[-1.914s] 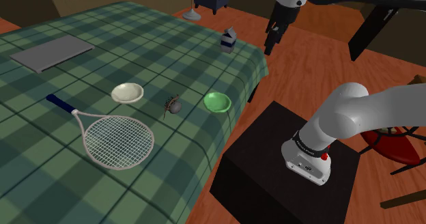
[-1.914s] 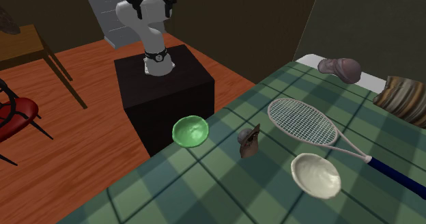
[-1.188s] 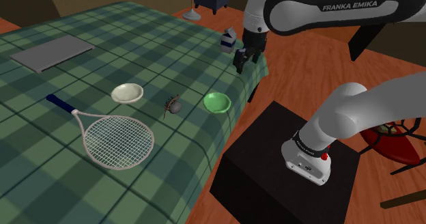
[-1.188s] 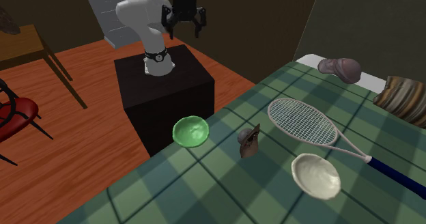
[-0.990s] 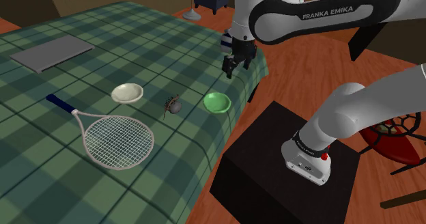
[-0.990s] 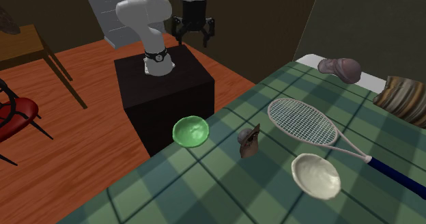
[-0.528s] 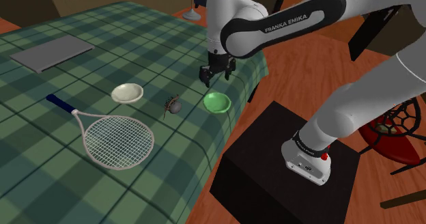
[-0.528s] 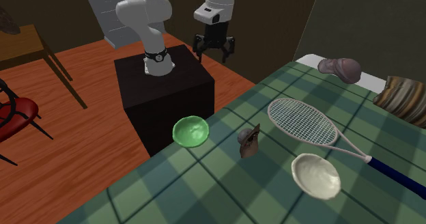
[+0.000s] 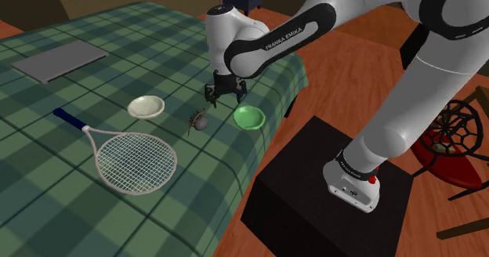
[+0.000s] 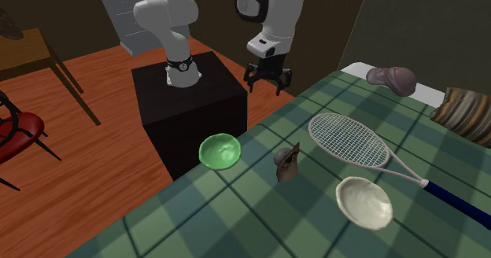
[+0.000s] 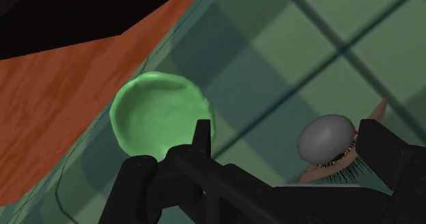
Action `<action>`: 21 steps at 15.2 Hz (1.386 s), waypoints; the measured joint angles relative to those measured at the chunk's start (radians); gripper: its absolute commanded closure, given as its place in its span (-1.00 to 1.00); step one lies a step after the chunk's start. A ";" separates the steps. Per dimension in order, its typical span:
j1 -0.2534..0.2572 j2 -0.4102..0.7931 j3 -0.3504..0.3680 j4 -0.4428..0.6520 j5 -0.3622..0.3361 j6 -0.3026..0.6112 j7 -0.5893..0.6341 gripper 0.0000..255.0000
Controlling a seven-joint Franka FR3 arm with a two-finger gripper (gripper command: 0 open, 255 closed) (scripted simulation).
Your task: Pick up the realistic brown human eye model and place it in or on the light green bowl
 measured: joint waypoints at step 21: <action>0.208 0.733 -0.168 0.710 -0.172 -0.017 0.455 -1.00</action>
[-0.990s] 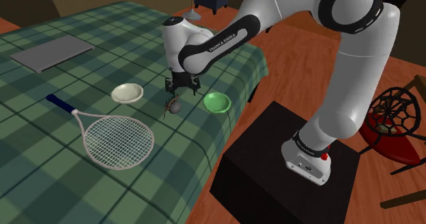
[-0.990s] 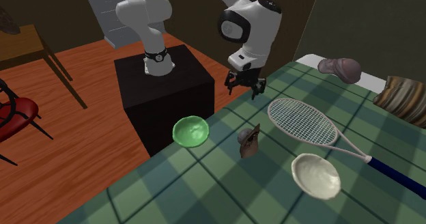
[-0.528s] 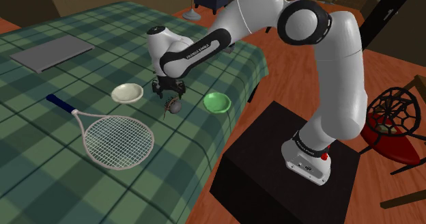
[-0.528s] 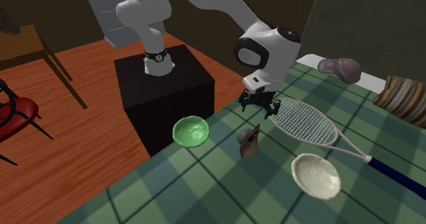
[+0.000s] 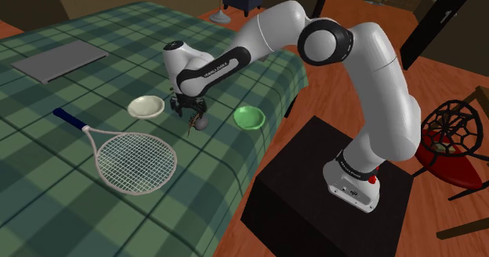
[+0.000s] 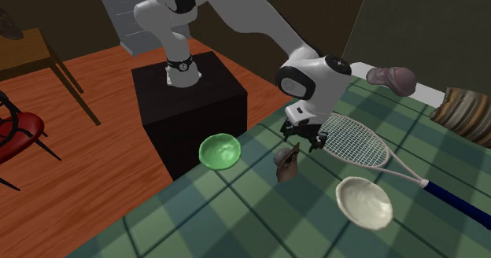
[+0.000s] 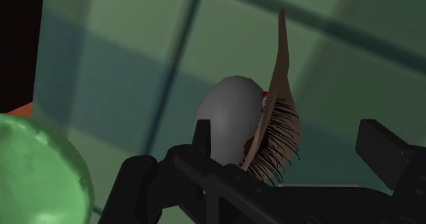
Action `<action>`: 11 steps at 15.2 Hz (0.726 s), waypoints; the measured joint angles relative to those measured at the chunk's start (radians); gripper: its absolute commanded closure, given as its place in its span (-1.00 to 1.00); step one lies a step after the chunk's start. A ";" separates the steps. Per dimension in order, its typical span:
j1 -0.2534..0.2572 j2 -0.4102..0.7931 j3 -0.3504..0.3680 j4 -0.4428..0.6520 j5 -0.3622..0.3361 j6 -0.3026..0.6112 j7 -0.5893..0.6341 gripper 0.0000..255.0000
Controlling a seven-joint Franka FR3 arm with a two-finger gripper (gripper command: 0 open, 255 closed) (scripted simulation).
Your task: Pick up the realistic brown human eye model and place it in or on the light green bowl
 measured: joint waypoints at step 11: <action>0.003 0.031 -0.009 0.000 -0.009 0.031 0.004 1.00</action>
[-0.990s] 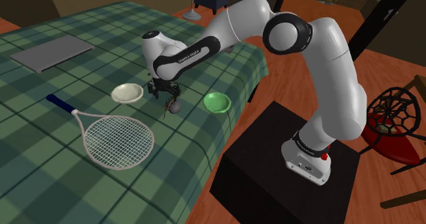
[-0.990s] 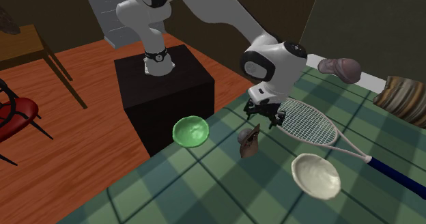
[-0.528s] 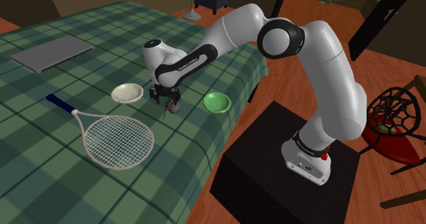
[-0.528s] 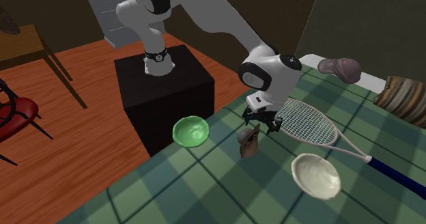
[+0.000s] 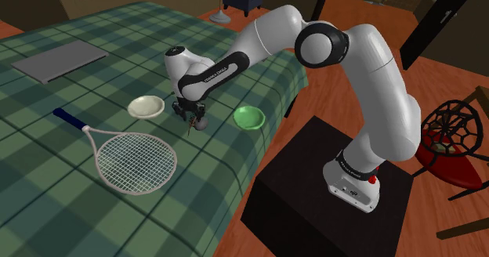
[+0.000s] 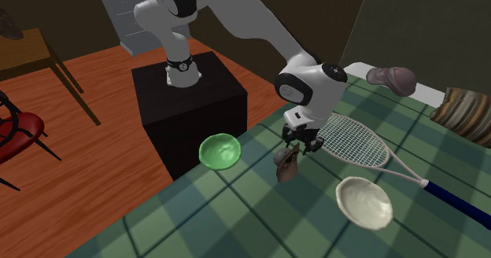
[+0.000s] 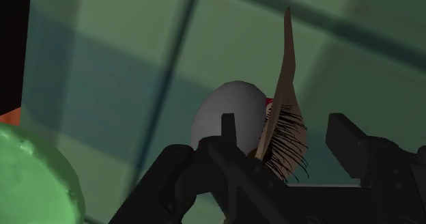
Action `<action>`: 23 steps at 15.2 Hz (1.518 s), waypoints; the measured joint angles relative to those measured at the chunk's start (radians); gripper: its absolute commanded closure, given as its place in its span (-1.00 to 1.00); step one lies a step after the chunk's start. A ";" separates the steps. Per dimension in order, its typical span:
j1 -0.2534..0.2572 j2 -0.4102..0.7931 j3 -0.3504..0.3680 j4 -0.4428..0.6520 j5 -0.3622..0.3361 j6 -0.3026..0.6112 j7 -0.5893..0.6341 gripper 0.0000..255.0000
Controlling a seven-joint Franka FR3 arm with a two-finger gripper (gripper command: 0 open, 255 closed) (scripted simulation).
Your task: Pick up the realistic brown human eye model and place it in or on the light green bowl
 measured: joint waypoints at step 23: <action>-0.018 -0.112 0.028 -0.011 0.031 -0.100 -0.017 1.00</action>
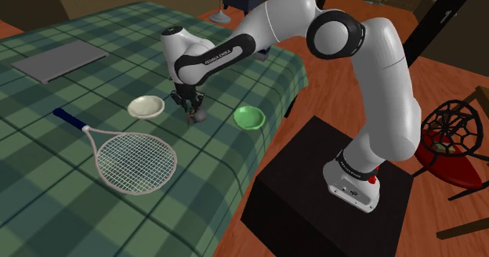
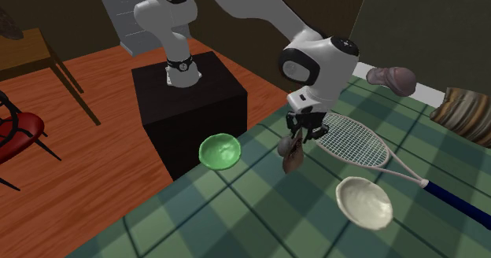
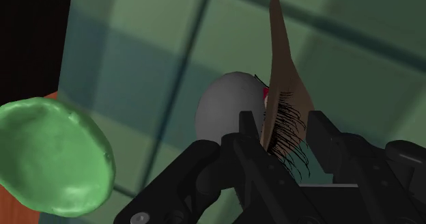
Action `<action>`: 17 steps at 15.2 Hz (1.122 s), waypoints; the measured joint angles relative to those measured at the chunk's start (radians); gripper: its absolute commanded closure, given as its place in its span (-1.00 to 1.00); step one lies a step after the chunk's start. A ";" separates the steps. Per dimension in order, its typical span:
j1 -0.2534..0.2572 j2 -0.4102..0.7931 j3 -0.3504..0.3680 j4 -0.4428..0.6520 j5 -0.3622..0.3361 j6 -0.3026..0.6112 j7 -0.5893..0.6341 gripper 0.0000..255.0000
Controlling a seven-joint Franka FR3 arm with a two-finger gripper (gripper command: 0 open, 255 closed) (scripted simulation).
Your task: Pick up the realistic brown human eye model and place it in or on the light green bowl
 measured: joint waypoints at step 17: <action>-0.152 -0.327 0.037 -0.343 0.078 0.031 -0.100 1.00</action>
